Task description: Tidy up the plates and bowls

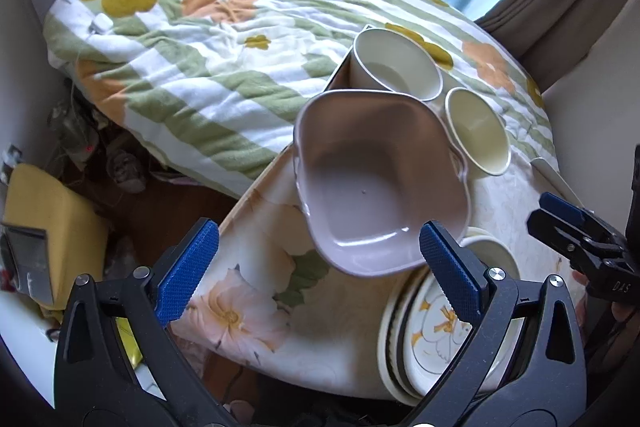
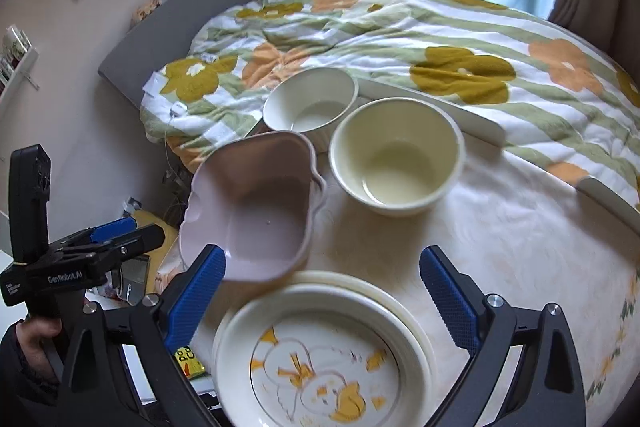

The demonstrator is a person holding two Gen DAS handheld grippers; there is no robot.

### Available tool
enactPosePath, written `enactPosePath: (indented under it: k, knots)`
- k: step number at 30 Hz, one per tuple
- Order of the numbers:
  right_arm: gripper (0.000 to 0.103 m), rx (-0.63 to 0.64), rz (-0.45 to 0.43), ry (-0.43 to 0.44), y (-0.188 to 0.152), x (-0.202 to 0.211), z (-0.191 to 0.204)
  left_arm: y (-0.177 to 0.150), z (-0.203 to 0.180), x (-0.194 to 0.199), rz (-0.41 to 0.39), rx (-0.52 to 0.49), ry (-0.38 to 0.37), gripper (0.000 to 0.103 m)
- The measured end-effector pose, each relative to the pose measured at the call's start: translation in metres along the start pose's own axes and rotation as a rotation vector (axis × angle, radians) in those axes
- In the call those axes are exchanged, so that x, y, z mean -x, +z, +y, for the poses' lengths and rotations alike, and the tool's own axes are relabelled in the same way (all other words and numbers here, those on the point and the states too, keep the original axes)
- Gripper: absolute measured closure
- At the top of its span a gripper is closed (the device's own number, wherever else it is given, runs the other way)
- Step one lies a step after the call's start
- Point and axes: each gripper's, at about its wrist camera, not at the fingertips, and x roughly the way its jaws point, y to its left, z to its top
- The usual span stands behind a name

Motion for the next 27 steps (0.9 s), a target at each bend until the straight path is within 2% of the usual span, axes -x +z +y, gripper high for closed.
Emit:
enactPosePath:
  k: [3, 5, 6, 7, 8, 9, 11, 13, 14, 16, 18, 27]
  knots:
    - [0.006, -0.035, 0.065, 0.04, 0.009, -0.034, 0.0, 0.006, 0.002, -0.024, 0.035, 0.003, -0.034, 0.003]
    - [0.007, -0.058, 0.089, 0.059, 0.014, -0.052, -0.001, 0.009, 0.0, -0.039, 0.052, -0.009, -0.034, 0.01]
    - [0.013, -0.058, 0.104, 0.055, 0.016, -0.062, 0.0, 0.01, 0.0, -0.049, 0.067, -0.017, -0.032, 0.014]
    - [0.024, -0.056, 0.12, 0.053, 0.017, -0.07, 0.001, 0.01, 0.001, -0.056, 0.079, -0.021, -0.032, 0.024]
    - [0.03, -0.055, 0.136, 0.053, 0.018, -0.078, 0.002, 0.011, 0.002, -0.063, 0.093, -0.023, -0.034, 0.034]
    - [0.041, -0.055, 0.151, 0.054, 0.018, -0.084, 0.002, 0.011, 0.003, -0.071, 0.108, -0.024, -0.038, 0.038]
    - [0.048, -0.059, 0.172, 0.048, 0.019, -0.096, 0.002, 0.013, 0.005, -0.081, 0.122, -0.027, -0.044, 0.052]
    - [0.067, -0.064, 0.181, 0.05, 0.02, -0.103, 0.001, 0.014, 0.006, -0.086, 0.127, -0.035, -0.049, 0.063]
    - [0.074, -0.064, 0.186, 0.05, 0.02, -0.107, 0.002, 0.014, 0.007, -0.088, 0.129, -0.041, -0.05, 0.074]
    - [0.084, -0.059, 0.192, 0.041, 0.022, -0.111, 0.003, 0.016, 0.007, -0.092, 0.133, -0.053, -0.055, 0.084]
    - [0.088, -0.047, 0.189, 0.034, 0.023, -0.113, 0.005, 0.018, 0.006, -0.093, 0.127, -0.067, -0.055, 0.084]
    - [0.088, -0.019, 0.135, 0.024, 0.02, -0.099, 0.017, 0.024, 0.001, -0.069, 0.057, -0.124, -0.025, 0.084]
